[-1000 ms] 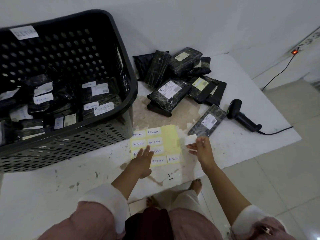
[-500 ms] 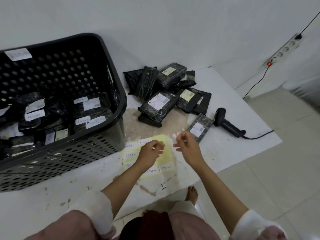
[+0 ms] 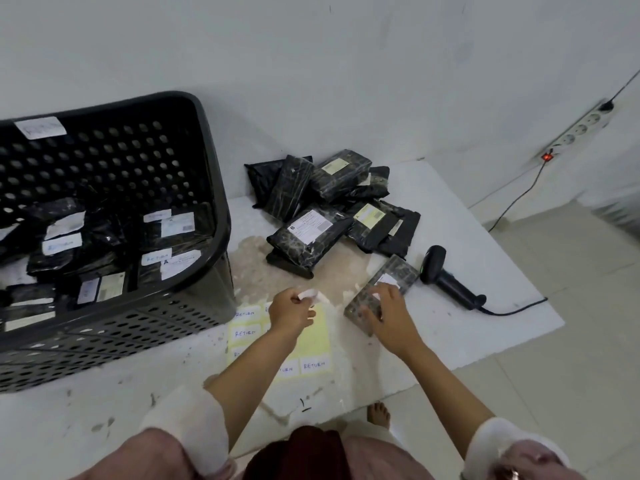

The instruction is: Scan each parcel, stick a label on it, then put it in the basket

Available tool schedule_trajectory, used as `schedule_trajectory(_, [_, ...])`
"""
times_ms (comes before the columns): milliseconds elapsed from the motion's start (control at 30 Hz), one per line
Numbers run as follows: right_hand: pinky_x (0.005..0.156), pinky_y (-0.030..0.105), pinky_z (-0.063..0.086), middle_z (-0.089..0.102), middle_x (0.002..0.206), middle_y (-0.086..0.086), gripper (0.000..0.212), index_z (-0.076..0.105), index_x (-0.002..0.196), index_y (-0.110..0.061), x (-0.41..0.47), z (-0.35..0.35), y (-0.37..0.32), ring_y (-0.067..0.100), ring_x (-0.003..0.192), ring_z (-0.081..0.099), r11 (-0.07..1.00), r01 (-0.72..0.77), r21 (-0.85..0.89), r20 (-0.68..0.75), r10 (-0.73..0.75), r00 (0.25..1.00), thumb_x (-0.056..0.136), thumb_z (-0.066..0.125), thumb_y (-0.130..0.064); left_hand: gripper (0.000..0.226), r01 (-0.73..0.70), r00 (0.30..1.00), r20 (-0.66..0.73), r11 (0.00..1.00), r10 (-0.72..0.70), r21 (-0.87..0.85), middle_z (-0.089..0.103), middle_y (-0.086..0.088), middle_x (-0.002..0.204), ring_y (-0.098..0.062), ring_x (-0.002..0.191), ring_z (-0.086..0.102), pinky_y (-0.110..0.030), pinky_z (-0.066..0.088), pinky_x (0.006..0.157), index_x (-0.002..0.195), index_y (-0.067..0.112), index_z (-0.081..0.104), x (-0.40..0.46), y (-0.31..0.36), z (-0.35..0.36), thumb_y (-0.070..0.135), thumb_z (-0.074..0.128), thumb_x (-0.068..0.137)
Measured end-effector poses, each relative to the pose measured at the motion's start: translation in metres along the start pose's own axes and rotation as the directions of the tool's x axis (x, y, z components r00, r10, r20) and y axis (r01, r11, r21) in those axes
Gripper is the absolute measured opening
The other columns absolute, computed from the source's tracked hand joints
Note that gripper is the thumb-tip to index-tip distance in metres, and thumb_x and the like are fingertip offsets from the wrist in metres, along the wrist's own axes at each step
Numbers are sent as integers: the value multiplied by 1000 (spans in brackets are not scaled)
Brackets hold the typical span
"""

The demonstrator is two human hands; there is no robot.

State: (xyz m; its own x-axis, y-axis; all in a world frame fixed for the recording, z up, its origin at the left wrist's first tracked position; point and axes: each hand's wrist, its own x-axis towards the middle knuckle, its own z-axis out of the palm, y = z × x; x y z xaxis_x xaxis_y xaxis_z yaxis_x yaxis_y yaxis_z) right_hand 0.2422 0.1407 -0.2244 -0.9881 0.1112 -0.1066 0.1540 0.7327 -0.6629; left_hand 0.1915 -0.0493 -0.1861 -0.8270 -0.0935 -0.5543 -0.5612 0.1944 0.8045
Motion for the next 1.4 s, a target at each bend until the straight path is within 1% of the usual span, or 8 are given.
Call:
schedule_trajectory(233, [104,36,41,3,160,10,64,19,150,-14,-3,-9,50,27,127,48,917,-1,-399,231,101,968,98,47,-38,21,44,993,-118,992,-30,120,50,-7,69,-26,69,55,-45,55,81,82,5,50,10,-6,17,19,62,91])
schedule_trajectory(467, [95,36,38,38,139,5,48,40,136,-20,3,-2,27,22,111,55,850,114,-514,239,15,971,99,34,-49,35,-1,993,-113,981,23,193,40,-2,61,-25,66,50,-40,47,69,66,13,40,6,-6,47,15,69,85])
schedule_trajectory(567, [91,34,44,55,121,0,46,51,124,-23,22,-14,19,16,105,57,992,5,-125,270,29,962,96,37,-56,40,-39,988,-133,961,78,274,40,-2,60,-26,66,50,-39,45,67,63,13,37,6,-7,57,17,71,83])
schedule_trajectory(700, [68,12,45,62,102,1,33,52,107,-23,52,-23,11,9,90,61,926,-121,358,337,-7,942,87,63,-47,42,-63,981,-155,947,117,314,40,1,58,-24,62,50,-30,37,61,60,16,36,4,-6,73,21,72,82])
schedule_trajectory(933, [72,38,58,60,82,0,10,56,90,-9,73,-26,24,15,75,58,942,-99,322,367,-28,930,94,51,-1,31,-56,982,-161,964,101,261,39,2,55,-22,64,47,-36,50,69,63,11,45,4,-9,95,9,68,83])
schedule_trajectory(1167, [67,26,57,61,86,2,25,55,100,-14,67,-27,28,17,76,64,900,-149,409,456,-60,888,87,69,-31,46,-22,963,-258,980,73,196,35,6,50,-9,49,32,-17,28,45,55,18,34,3,-18,110,18,73,80])
schedule_trajectory(1267, [78,41,58,56,82,3,24,50,102,-10,72,-27,32,22,79,62,905,-185,383,471,-19,882,87,68,-7,37,10,969,-244,990,26,143,46,0,55,-14,54,46,-22,41,54,59,13,42,3,-23,112,14,70,84])
schedule_trajectory(1400, [71,18,51,55,79,-2,18,52,95,-9,85,-29,41,12,75,55,944,-114,308,461,-43,886,87,62,4,7,42,975,-221,999,-37,18,64,-15,79,-19,59,63,-20,53,53,83,5,58,0,-27,113,4,65,87])
